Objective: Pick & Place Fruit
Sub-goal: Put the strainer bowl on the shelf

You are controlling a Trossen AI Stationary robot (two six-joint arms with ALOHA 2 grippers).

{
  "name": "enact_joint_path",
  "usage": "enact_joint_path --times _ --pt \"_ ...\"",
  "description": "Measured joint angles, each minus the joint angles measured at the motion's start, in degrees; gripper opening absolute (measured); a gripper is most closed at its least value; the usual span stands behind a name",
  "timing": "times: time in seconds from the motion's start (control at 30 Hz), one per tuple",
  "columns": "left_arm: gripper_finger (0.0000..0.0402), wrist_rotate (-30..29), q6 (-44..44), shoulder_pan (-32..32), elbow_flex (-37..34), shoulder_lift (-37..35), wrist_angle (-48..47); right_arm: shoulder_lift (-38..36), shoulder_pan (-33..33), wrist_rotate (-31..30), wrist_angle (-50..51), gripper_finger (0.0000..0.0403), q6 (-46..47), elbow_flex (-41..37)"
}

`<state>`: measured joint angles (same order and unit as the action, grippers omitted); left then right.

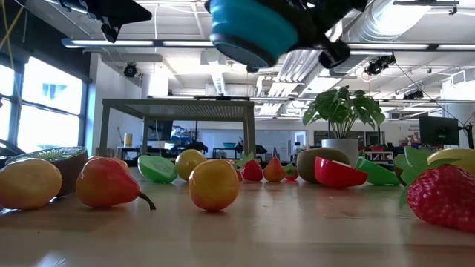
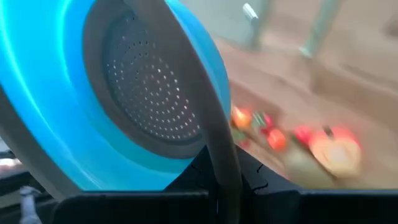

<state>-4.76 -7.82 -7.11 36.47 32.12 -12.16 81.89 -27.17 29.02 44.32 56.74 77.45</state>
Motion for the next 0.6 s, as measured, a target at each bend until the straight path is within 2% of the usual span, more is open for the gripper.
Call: enact_joint_path --times 0.13,0.37,0.53,0.6 --pt "0.0006 1.96 2.39 0.02 0.0 0.04 0.0 -0.01 1.62 0.01 5.28 0.0004 -0.84 0.0" --pt "0.0004 2.87 3.79 0.25 0.32 1.83 2.82 -0.01 3.89 1.47 6.05 0.0004 -0.01 0.0" --pt "0.0001 0.58 8.7 4.63 4.39 5.26 2.26 0.0 4.45 1.96 6.08 0.0004 -0.01 0.0" --pt "0.0001 -2.53 10.75 7.28 6.49 7.31 0.34 -0.02 4.44 2.3 6.07 0.0004 -0.01 0.0"
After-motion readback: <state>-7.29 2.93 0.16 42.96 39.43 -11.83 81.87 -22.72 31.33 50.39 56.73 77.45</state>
